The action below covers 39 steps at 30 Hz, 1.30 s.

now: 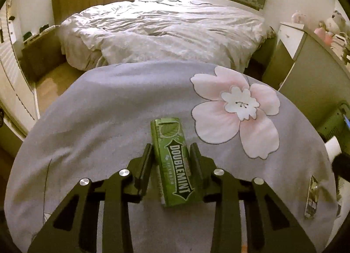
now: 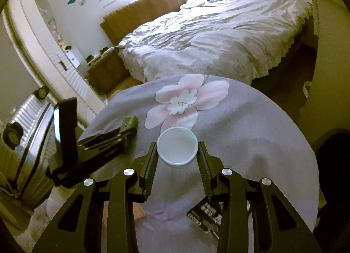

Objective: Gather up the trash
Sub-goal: 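Carry the gum box and cup over the black bin and open both tools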

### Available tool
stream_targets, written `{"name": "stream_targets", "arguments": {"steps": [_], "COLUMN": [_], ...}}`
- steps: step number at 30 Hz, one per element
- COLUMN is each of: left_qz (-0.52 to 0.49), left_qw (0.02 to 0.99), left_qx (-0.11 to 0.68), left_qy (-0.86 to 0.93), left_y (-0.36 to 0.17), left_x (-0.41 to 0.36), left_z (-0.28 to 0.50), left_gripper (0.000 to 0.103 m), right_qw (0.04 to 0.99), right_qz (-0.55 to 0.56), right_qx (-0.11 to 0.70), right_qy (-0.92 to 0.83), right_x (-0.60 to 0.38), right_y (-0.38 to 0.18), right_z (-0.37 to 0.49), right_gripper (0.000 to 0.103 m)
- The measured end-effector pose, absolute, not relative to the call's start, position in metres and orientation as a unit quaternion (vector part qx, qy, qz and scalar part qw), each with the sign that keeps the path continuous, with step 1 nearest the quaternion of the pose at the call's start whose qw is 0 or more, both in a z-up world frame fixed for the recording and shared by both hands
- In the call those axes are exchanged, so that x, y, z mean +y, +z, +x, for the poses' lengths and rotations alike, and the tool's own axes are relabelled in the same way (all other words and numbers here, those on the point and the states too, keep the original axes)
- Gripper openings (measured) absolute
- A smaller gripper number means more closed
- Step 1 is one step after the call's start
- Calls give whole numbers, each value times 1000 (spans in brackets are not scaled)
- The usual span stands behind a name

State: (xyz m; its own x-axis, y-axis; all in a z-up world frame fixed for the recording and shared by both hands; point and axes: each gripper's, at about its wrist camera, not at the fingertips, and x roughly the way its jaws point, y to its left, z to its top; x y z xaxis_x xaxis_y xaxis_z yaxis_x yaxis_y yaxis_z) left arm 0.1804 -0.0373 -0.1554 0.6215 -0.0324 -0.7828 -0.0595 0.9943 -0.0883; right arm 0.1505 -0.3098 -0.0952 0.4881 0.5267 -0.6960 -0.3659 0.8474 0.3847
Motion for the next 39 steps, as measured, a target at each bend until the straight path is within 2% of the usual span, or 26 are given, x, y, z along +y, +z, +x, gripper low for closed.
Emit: {"name": "stream_targets", "arguments": {"steps": [7,18,30,39], "left_qz": [-56,-19,3,15], "left_qw": [911,921,899,882], "left_qx": [405,346,346,364], "left_qy": [-52,-178,-269,-300], "left_y": [-121,-61,-65,-82], "left_x": [-70,-184,-285,-328], "left_z": [159,131,122,127], "left_gripper": [31,31,31,31], "right_qw": [871,899,897,886], "right_qz": [128,184,227,250], "right_qx": [407,364,369,387], "right_qy": [243,157,84,46], "right_x": [-350,-458,-535,-572], "right_y": [-83,-64,-94,-122], "right_z": [138,113,101,102], "right_gripper": [37,37,37,37]}}
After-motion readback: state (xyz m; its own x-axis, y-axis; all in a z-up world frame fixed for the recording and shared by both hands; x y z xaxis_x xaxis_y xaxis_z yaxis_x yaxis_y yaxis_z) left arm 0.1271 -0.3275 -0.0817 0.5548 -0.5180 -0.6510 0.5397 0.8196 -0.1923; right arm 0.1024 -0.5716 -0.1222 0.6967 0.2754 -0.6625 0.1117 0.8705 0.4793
